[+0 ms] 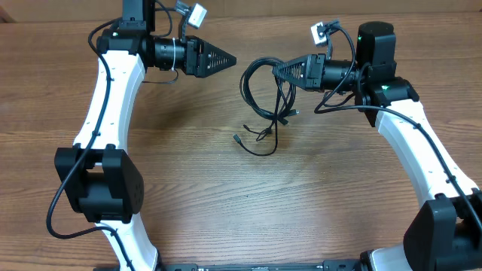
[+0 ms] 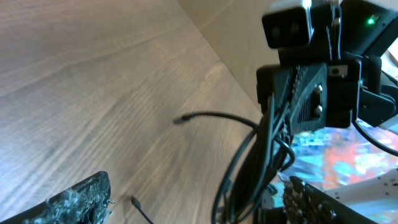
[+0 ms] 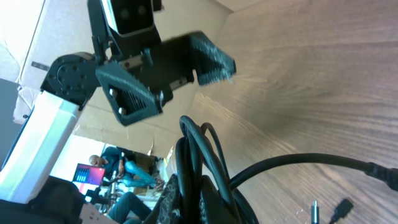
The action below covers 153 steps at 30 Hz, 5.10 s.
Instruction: Untangle cables
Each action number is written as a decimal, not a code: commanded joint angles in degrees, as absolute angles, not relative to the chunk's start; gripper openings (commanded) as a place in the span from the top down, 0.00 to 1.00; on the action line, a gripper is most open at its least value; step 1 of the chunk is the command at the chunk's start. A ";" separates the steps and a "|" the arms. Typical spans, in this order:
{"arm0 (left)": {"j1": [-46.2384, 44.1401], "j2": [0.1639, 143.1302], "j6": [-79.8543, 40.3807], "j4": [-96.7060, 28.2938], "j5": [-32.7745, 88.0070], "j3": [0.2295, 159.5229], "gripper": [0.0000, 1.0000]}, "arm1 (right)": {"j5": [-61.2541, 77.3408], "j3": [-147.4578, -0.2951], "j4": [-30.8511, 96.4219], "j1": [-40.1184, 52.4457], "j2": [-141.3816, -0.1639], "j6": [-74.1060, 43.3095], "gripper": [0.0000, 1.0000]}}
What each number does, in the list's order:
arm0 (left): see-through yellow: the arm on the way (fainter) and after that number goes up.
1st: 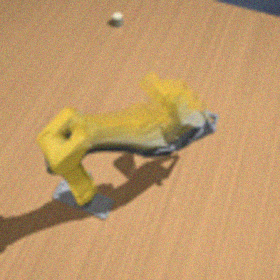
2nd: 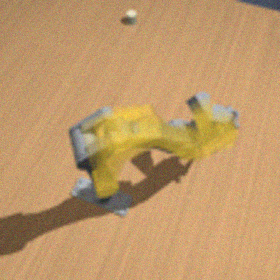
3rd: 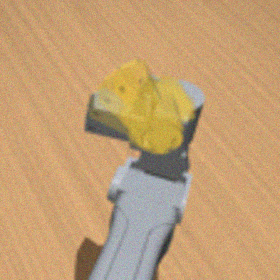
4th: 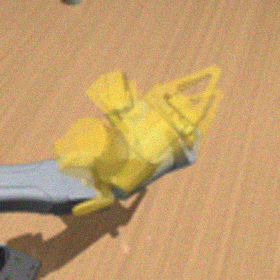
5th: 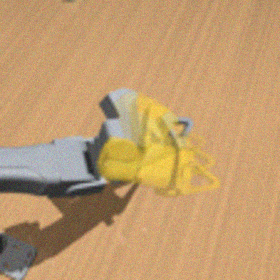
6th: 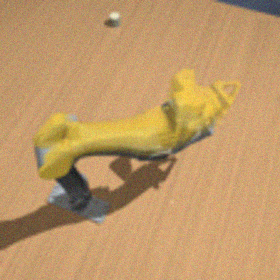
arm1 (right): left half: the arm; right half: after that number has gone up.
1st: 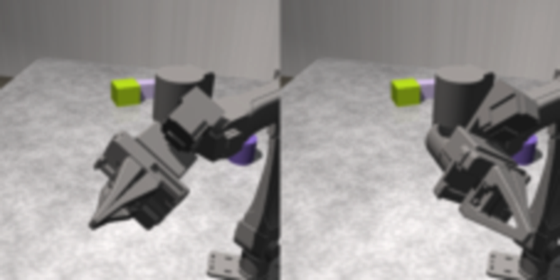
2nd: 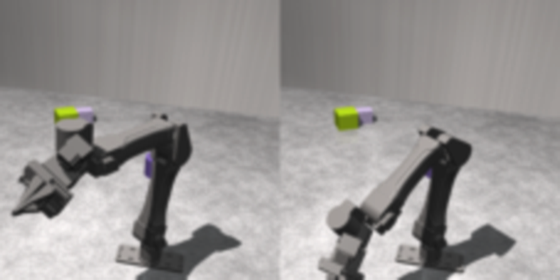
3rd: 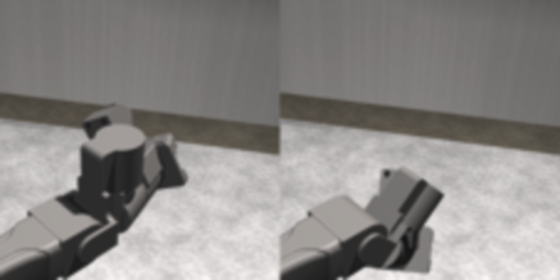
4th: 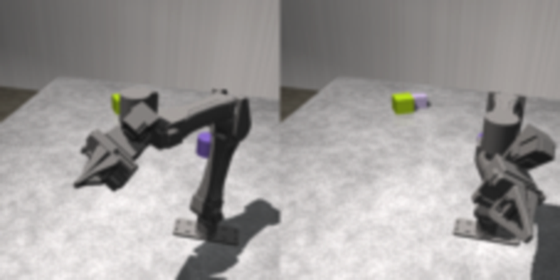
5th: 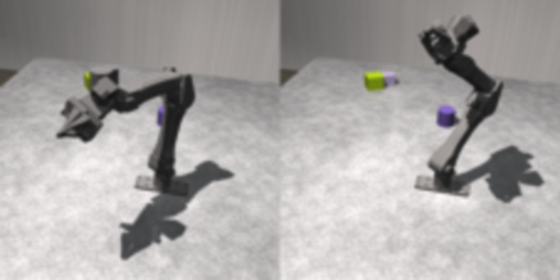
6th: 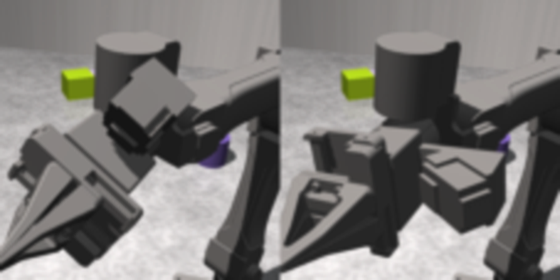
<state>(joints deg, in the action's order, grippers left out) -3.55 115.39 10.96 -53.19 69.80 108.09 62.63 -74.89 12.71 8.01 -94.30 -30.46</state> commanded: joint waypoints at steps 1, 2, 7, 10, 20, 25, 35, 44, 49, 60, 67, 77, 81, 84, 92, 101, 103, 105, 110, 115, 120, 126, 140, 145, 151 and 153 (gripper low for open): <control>-5.61 115.46 13.61 -54.87 71.42 108.49 0.11 | 62.61 -76.99 9.93 8.32 -94.11 -33.54 0.96; -6.07 115.48 14.15 -55.20 71.44 108.47 0.11 | 62.59 -76.99 9.10 8.32 -94.11 -34.50 0.96; -9.54 115.55 15.27 -54.87 71.37 108.47 0.12 | 62.67 -76.99 5.61 8.32 -94.11 -38.70 0.96; -10.87 115.72 15.25 -54.13 71.37 108.47 0.21 | 62.78 -76.99 5.61 8.32 -94.11 -38.89 0.96; -11.05 115.77 14.55 -56.80 59.79 108.49 0.96 | 54.43 -76.99 9.54 7.16 -94.11 -38.54 0.81; -9.89 115.74 13.08 -57.65 58.15 108.49 0.96 | 45.93 -76.99 15.09 6.96 -94.11 -35.46 0.53; -9.91 115.74 -1.23 -62.28 48.80 108.49 0.96 | 42.33 -76.99 20.18 8.71 -94.11 -32.47 0.58; -10.96 115.74 -7.92 -62.76 43.22 108.49 0.96 | 30.00 -76.97 26.55 16.91 -94.11 -31.16 0.66; -11.07 115.74 -7.92 -62.81 43.00 108.49 0.96 | 24.01 -76.95 27.90 20.49 -94.15 -30.96 0.68; -11.07 115.74 -1.21 -67.96 43.13 108.49 0.96 | 22.98 -76.95 27.75 21.69 -96.62 -15.11 0.75; -11.07 115.74 0.01 -67.59 46.46 108.49 0.96 | 28.91 -76.95 27.51 21.80 -98.13 -12.97 0.77; -11.07 115.77 -0.23 -67.59 46.59 108.49 0.96 | 28.58 -76.95 27.33 21.80 -98.50 -12.21 0.93; -10.87 115.77 -2.87 -67.00 44.82 108.49 0.96 | 25.76 -76.97 27.44 20.47 -97.41 -22.94 0.96; -10.76 115.77 -5.39 -67.26 40.82 108.49 0.96 | 27.77 -76.97 26.24 17.17 -89.91 -25.96 0.96; -10.76 115.77 -5.17 -67.57 38.76 108.49 0.96 | 22.87 -76.97 37.71 7.49 -73.45 -34.35 0.96; -10.85 115.77 1.72 -67.70 44.88 108.49 0.96 | 25.15 -76.90 48.14 6.79 -83.92 -19.31 0.68; -10.83 115.77 5.50 -68.20 50.04 108.49 0.96 | 31.79 -76.90 45.74 6.79 -87.39 -15.18 0.51; -10.83 115.74 9.74 -69.17 53.98 108.49 0.96 | 35.00 -76.90 44.01 6.79 -89.76 -13.93 0.48; -10.66 115.74 10.94 -70.24 55.05 108.49 0.96 | 35.73 -76.90 42.28 7.97 -94.43 -13.72 0.48; -9.80 115.74 7.42 -69.14 54.89 108.49 0.96 | 32.64 -76.90 42.50 10.68 -94.67 -13.87 0.45; -9.54 115.74 6.39 -68.71 55.61 108.49 0.96 | 16.12 -76.84 44.69 15.86 -95.04 -18.09 0.45; -9.34 115.74 9.45 -70.30 58.13 108.49 0.96 | -6.66 -76.84 44.69 17.50 -98.59 -33.04 0.48; -5.52 115.72 15.09 -71.81 60.60 108.55 0.96 | 13.19 -82.59 53.36 8.58 -100.79 -16.16 0.43; -5.52 115.55 15.00 -70.91 62.37 113.01 0.96 | 33.23 -91.33 54.83 10.28 -97.19 -3.51 0.34; -5.52 113.34 4.75 -73.60 48.31 127.26 0.96 | 36.97 -93.08 53.91 11.25 -96.03 -1.52 0.27; -5.58 111.96 -1.23 -73.69 42.83 131.50 0.96 | 40.66 -93.08 53.67 11.25 -96.20 1.61 0.23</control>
